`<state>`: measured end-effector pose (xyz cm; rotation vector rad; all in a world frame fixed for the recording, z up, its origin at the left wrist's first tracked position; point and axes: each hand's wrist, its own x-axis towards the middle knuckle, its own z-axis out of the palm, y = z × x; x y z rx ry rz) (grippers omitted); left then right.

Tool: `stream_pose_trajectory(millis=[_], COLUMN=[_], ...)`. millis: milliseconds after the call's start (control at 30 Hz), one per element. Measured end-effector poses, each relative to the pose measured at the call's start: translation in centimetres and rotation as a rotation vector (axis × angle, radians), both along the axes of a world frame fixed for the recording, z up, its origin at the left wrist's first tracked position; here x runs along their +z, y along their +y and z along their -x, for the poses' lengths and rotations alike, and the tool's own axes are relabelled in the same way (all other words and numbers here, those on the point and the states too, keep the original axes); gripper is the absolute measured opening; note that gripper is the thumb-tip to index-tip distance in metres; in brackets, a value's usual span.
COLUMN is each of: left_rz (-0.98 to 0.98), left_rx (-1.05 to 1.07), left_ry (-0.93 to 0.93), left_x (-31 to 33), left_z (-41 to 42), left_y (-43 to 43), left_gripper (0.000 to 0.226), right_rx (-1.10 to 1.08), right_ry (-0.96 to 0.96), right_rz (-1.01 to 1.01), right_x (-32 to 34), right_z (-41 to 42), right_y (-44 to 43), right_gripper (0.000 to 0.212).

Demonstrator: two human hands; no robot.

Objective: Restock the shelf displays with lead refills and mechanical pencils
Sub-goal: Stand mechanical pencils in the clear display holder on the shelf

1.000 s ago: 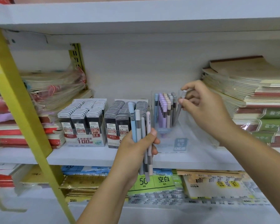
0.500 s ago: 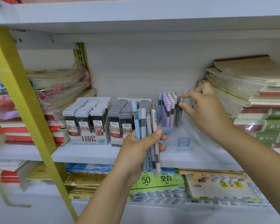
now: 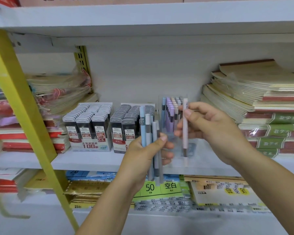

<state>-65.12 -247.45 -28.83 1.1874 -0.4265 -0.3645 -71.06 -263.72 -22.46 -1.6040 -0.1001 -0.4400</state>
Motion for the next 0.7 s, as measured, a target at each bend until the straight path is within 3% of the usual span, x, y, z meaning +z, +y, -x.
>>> stream_pose_trajectory(millis=[67,167,233,400,500,567,633,700], left_rz=[-0.005,-0.012,-0.046,0.000,0.066,0.048,0.003,-0.037], left_rx=[0.047,0.062,0.069,0.133,0.130,0.116,0.107,0.123], left_ry=[-0.054,-0.125,-0.143,-0.092,0.009,0.010,-0.008,-0.014], left_x=[0.1,0.6,0.7,0.1,-0.1,-0.3,-0.4,-0.5], left_z=[-0.1,-0.1,-0.1,-0.4,-0.3,-0.3,-0.3,-0.3], left_y=[0.1,0.0,0.0,0.2,0.0,-0.1,-0.3,-0.5], left_gripper=[0.012,0.022,0.028,0.013,0.029,0.026,0.024,0.021], right_rx=[0.028,0.041,0.020,0.130,0.151,0.109,-0.020,-0.228], right_ry=[0.082,0.132,0.138,0.203,0.080,-0.014,-0.108,-0.238], right_rz=[0.133,0.376,0.436,0.130,-0.140,-0.263,-0.212,0.005], right_x=[-0.1,-0.9,-1.1,-0.6,-0.5,-0.5,-0.3,0.5], right_z=[0.7,1.3,1.5,2.5,3.3,3.0,2.3,1.9], right_y=[0.1,0.8,1.1,-1.6,-3.4,-3.6,-3.3,-3.4], right_gripper=[0.022,0.016,0.017,0.034,0.025,0.021,0.021,0.023])
